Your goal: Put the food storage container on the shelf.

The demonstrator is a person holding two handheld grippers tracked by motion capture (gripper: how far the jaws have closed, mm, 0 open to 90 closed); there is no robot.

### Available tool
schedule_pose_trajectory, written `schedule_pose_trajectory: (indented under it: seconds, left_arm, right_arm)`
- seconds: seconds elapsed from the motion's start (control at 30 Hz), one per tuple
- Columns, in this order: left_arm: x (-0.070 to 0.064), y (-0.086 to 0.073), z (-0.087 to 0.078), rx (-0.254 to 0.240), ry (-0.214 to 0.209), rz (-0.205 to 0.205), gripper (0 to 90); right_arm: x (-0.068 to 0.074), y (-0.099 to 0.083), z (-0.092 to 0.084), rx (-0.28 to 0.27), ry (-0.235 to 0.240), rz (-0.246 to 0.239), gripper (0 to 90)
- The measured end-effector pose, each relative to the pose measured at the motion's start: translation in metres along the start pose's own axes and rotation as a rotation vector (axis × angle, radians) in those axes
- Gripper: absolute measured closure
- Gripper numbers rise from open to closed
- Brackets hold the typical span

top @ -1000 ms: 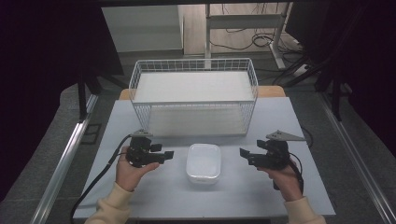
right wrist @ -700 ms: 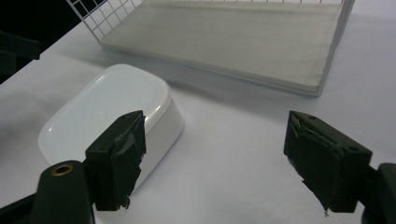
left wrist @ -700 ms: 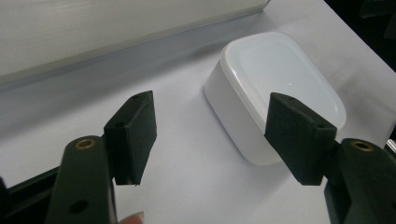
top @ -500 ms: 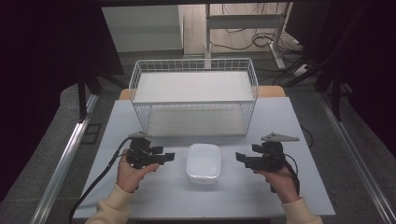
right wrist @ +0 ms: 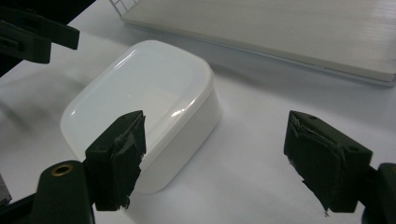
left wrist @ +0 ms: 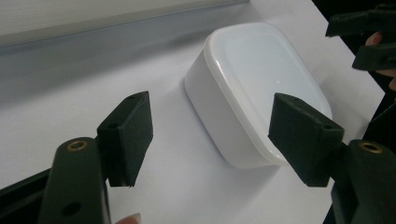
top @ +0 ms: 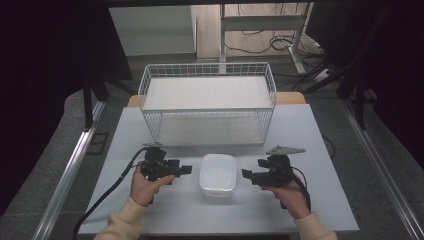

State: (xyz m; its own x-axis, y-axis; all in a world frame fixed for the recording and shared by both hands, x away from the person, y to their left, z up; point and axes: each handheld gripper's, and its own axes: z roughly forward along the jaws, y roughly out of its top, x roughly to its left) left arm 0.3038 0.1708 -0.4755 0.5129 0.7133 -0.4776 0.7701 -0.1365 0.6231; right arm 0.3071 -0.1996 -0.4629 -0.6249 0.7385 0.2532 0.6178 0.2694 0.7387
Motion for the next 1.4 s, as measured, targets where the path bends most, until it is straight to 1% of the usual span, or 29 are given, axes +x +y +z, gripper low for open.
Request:
schedule_pose_trajectory:
  seconds: [0.07, 0.1, 0.17, 0.23, 0.4, 0.43, 0.5, 0.57, 0.6, 0.63, 0.67, 0.7, 0.83, 0.87, 0.9, 0.93, 0.97, 1.0, 1.03, 1.07, 1.1, 1.13, 1.17, 1.23, 1.27, 1.3, 1.33, 1.37, 1.4]
  left_arm:
    - [0.001, 0.000, 0.003, 0.003, -0.017, -0.015, 30.4]
    - [0.001, 0.000, 0.003, 0.003, -0.017, -0.015, 30.4]
    - [0.000, 0.000, 0.009, 0.013, -0.048, -0.037, 30.5]
    - [0.000, -0.001, 0.011, 0.015, -0.060, -0.043, 30.7]
    - [-0.002, 0.000, 0.015, 0.013, -0.071, -0.050, 31.5]
    - [-0.003, 0.001, 0.017, 0.011, -0.075, -0.054, 31.5]
    - [-0.004, 0.001, 0.019, 0.016, -0.079, -0.053, 31.6]
    - [-0.003, 0.002, 0.023, 0.022, -0.097, -0.064, 31.9]
    - [-0.003, 0.002, 0.023, 0.022, -0.097, -0.064, 32.0]
    - [-0.002, 0.002, 0.027, 0.027, -0.110, -0.076, 32.2]
    - [-0.002, 0.002, 0.027, 0.027, -0.110, -0.076, 32.4]
    - [-0.002, 0.002, 0.028, 0.025, -0.113, -0.086, 32.7]
    - [-0.002, 0.004, 0.033, 0.027, -0.131, -0.097, 33.7]
    - [-0.002, 0.004, 0.035, 0.026, -0.138, -0.106, 34.0]
    - [-0.002, 0.005, 0.037, 0.034, -0.141, -0.102, 34.5]
    - [-0.003, 0.005, 0.038, 0.038, -0.146, -0.105, 34.9]
    - [-0.002, 0.005, 0.040, 0.042, -0.153, -0.109, 35.8]
    - [-0.002, 0.005, 0.042, 0.044, -0.157, -0.114, 36.2]
    - [-0.001, 0.005, 0.042, 0.048, -0.157, -0.111, 36.7]
    - [-0.001, 0.005, 0.042, 0.048, -0.157, -0.111, 37.2]
    - [0.000, 0.005, 0.044, 0.055, -0.155, -0.112, 37.8]
    - [0.000, 0.005, 0.044, 0.055, -0.155, -0.112, 38.3]
    - [0.000, 0.004, 0.045, 0.060, -0.164, -0.120, 39.4]
    - [0.000, 0.004, 0.046, 0.066, -0.176, -0.124, 41.9]
    - [0.000, 0.004, 0.046, 0.066, -0.176, -0.124, 45.5]
    - [0.000, 0.003, 0.047, 0.072, -0.187, -0.119, 50.0]
    - [-0.001, 0.003, 0.047, 0.079, -0.199, -0.121, 51.5]
    - [-0.003, 0.001, 0.048, 0.086, -0.169, -0.107, 54.5]
    - [-0.003, 0.001, 0.047, 0.086, -0.161, -0.107, 57.4]
  right_arm:
    - [0.001, 0.000, 0.002, 0.002, 0.006, 0.001, 20.9]
    - [0.001, 0.000, 0.002, 0.002, 0.006, 0.001, 20.9]
    - [0.004, -0.001, 0.005, 0.005, 0.014, 0.008, 21.2]
    - [0.006, -0.001, 0.007, 0.007, 0.016, 0.010, 21.2]
    - [0.008, -0.001, 0.010, 0.009, 0.032, 0.026, 21.6]
    - [0.009, -0.001, 0.011, 0.003, 0.045, 0.042, 22.0]
    - [0.009, -0.001, 0.012, -0.001, 0.049, 0.049, 22.2]
    - [0.009, -0.002, 0.015, -0.006, 0.059, 0.068, 23.1]
    - [0.009, -0.002, 0.015, -0.006, 0.059, 0.068, 23.1]
    - [0.011, -0.002, 0.018, -0.003, 0.064, 0.071, 24.1]
    - [0.011, -0.002, 0.018, -0.003, 0.064, 0.071, 24.1]
    - [0.013, -0.003, 0.022, 0.008, 0.070, 0.070, 25.8]
    - [0.014, -0.003, 0.027, 0.021, 0.077, 0.078, 28.0]
    - [0.015, -0.004, 0.029, 0.024, 0.080, 0.086, 28.7]
    - [0.015, -0.004, 0.031, 0.029, 0.085, 0.096, 29.5]
    - [0.015, -0.005, 0.033, 0.030, 0.089, 0.101, 29.9]
    - [0.015, -0.006, 0.037, 0.037, 0.094, 0.116, 30.7]
    - [0.015, -0.006, 0.038, 0.040, 0.094, 0.117, 30.9]
    - [0.016, -0.007, 0.039, 0.042, 0.096, 0.129, 31.3]
    - [0.016, -0.007, 0.039, 0.042, 0.096, 0.129, 31.3]
    - [0.015, -0.007, 0.043, 0.044, 0.100, 0.141, 32.2]
    - [0.015, -0.007, 0.043, 0.044, 0.100, 0.141, 32.2]
    - [0.015, -0.008, 0.046, 0.048, 0.111, 0.156, 33.8]
    - [0.015, -0.008, 0.048, 0.053, 0.122, 0.169, 36.0]
    - [0.015, -0.008, 0.048, 0.053, 0.122, 0.169, 36.0]
    - [0.015, -0.009, 0.049, 0.057, 0.132, 0.177, 37.8]
    - [0.016, -0.010, 0.049, 0.061, 0.149, 0.195, 42.0]
    - [0.015, -0.010, 0.049, 0.060, 0.157, 0.204, 44.6]
    - [0.015, -0.010, 0.048, 0.057, 0.158, 0.212, 47.4]
